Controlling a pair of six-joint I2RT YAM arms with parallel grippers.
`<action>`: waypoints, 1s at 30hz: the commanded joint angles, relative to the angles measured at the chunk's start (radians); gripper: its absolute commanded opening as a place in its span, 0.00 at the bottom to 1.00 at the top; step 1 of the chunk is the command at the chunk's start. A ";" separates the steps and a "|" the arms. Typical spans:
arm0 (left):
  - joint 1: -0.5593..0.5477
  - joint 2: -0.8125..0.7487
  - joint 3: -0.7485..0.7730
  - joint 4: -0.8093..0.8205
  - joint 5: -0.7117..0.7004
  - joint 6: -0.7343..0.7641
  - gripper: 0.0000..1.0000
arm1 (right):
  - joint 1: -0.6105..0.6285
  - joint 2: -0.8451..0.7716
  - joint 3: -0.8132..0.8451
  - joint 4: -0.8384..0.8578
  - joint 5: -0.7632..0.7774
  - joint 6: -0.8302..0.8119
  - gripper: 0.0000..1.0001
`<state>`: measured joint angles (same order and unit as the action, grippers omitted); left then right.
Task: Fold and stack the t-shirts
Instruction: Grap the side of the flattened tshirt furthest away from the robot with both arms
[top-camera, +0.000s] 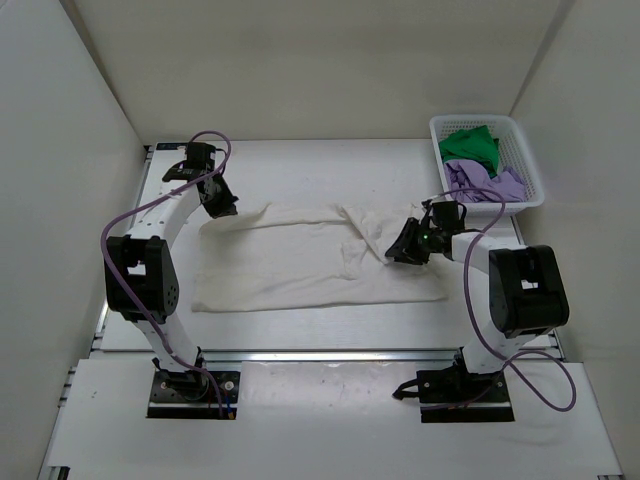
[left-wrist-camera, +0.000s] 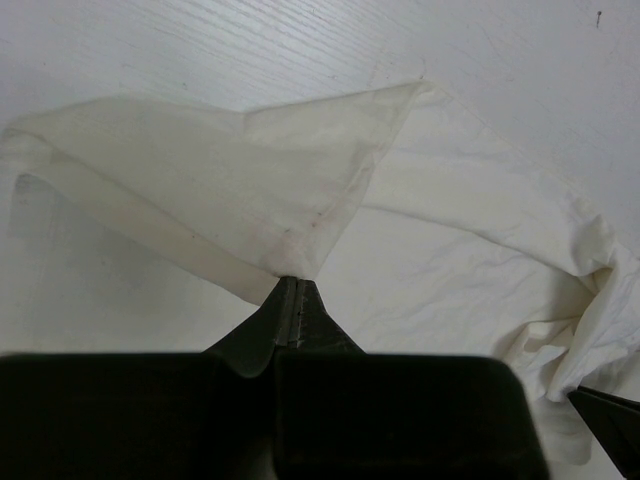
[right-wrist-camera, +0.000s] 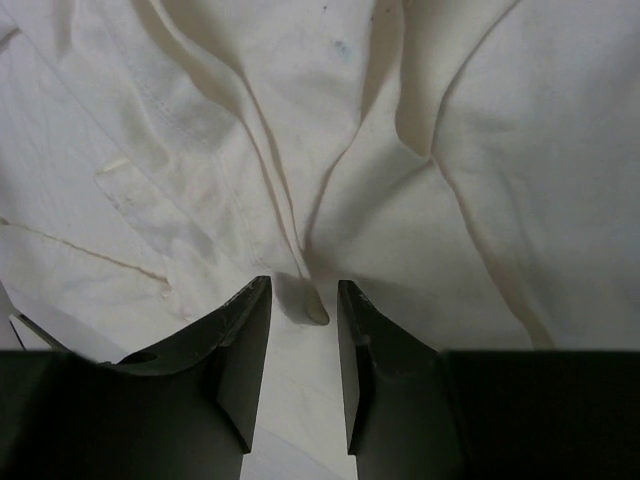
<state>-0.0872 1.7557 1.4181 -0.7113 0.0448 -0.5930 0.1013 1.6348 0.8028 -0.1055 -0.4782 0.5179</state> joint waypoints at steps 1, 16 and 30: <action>0.007 -0.058 0.025 -0.002 0.010 0.001 0.00 | -0.006 -0.003 0.013 0.038 0.000 -0.010 0.29; 0.029 -0.038 0.073 0.010 0.029 -0.014 0.00 | -0.057 0.041 0.399 -0.164 0.047 -0.079 0.00; 0.044 0.011 0.185 -0.005 0.030 -0.025 0.00 | -0.135 0.602 1.392 -0.592 0.055 -0.306 0.00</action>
<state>-0.0540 1.7687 1.5650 -0.7033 0.0612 -0.6174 -0.0105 2.2528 2.1349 -0.5812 -0.3885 0.2600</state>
